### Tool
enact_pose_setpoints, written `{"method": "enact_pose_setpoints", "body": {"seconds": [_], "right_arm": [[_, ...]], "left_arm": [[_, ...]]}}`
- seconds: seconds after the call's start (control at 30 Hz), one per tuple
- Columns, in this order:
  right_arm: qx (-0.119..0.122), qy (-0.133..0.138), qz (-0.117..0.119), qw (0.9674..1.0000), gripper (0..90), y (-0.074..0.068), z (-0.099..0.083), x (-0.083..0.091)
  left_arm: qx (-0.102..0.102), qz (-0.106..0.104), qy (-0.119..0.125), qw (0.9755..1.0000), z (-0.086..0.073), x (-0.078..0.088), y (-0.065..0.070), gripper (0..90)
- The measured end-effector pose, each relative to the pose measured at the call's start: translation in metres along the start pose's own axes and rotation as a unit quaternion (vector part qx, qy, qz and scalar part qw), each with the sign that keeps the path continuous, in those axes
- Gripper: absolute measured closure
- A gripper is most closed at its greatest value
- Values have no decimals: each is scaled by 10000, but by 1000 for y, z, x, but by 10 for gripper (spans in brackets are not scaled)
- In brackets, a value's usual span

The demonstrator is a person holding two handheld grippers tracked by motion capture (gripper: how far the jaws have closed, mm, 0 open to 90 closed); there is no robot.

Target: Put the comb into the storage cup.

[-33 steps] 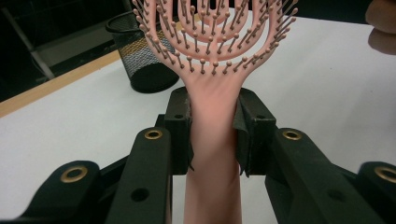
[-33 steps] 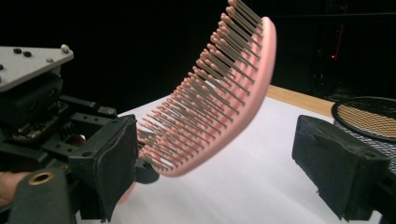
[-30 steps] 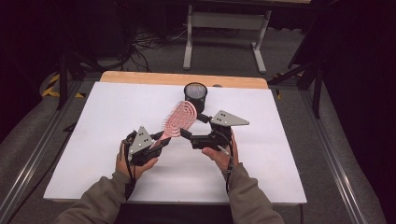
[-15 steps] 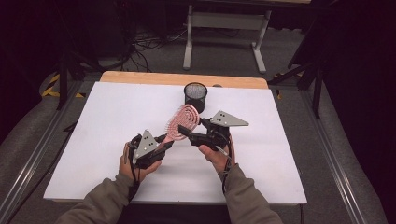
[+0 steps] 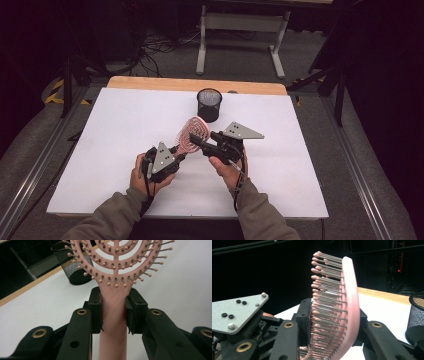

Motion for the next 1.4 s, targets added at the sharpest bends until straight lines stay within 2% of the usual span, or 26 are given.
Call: {"method": "enact_pose_setpoints", "body": {"seconds": [0.2,0.43,0.53,0.57,0.67,0.8,0.9,0.93,1.13,1.2,1.4], "right_arm": [[159,35,-59,9998,636,-7,0,0],[195,60,-72,9998,638,-8,-1,1],[215,60,-83,9997,639,-9,-1,1],[234,43,-106,9997,639,-8,-2,1],[209,48,-101,9997,639,-8,-2,2],[255,77,-115,9996,639,-7,-1,4],[274,122,-153,9994,639,-5,1,7],[274,121,-153,9994,639,-5,1,7],[293,186,-255,9991,640,1,4,12],[319,188,-310,9988,640,3,4,14],[351,227,-471,9980,643,13,6,20]], "left_arm": [[-35,57,4,10000,0,-1,0,698],[-52,54,14,10000,-1,-2,-1,692],[-45,12,-73,10000,-2,-3,-1,666],[-66,69,-71,9999,-2,-3,-3,666],[-40,119,-48,9999,-2,-2,-6,555],[4,72,-51,10000,-4,-2,-10,496],[58,136,-47,9999,-4,-1,-14,423],[90,147,-53,9998,-4,-1,-16,370],[181,96,-25,9998,-6,0,-19,264],[240,207,-127,9994,-9,-2,-22,223],[324,133,-103,9993,-12,2,-29,147]]}}
Point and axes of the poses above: each handheld gripper's, and its own axes: x roughly backward along the jaws, z roughly out of its top, y roughly to its right, the point moved 10 cm from there along -x, roughly forward along the jaws, and after that the axes turned 6 degrees about -y, right-handed, at the moved point
